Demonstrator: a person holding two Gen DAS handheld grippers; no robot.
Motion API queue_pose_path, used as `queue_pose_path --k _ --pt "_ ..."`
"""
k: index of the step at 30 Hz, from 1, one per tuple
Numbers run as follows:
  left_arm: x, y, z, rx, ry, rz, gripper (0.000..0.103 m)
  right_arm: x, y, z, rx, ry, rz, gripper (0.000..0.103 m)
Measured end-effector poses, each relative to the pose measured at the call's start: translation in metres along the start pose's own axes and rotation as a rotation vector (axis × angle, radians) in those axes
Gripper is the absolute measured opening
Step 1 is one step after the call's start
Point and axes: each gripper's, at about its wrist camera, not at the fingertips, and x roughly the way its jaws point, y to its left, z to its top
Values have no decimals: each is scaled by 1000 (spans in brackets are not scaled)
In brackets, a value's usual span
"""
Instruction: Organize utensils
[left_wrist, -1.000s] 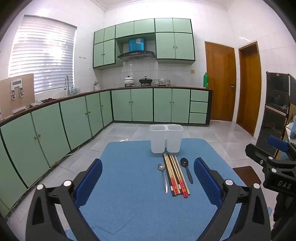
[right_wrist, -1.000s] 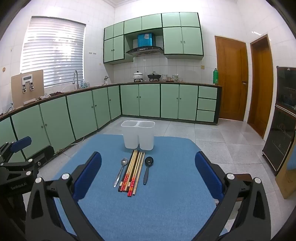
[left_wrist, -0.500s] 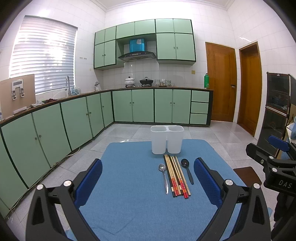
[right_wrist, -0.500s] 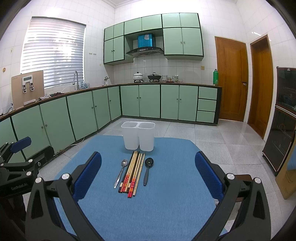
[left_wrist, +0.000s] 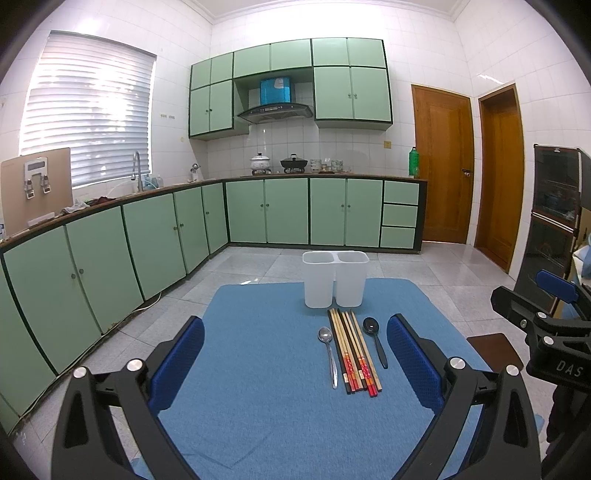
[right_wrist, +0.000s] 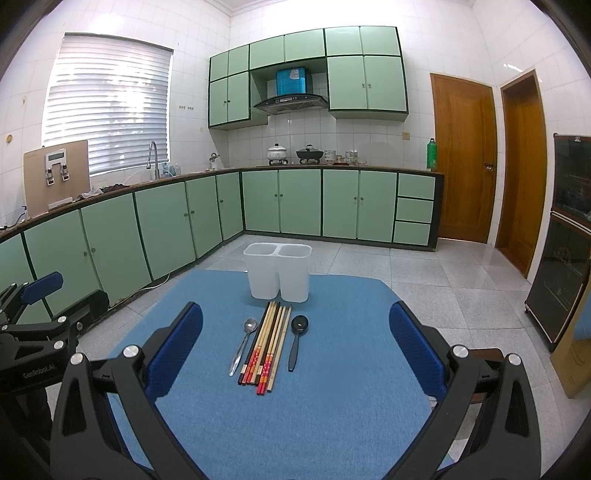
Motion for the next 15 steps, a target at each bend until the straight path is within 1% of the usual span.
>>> queue_pose_path --k 14,15 --pt "0 3 2 0 -2 3 97 -1 0 0 0 -1 0 98" --pt "0 3 2 0 -2 4 97 1 0 4 0 -1 1 98"
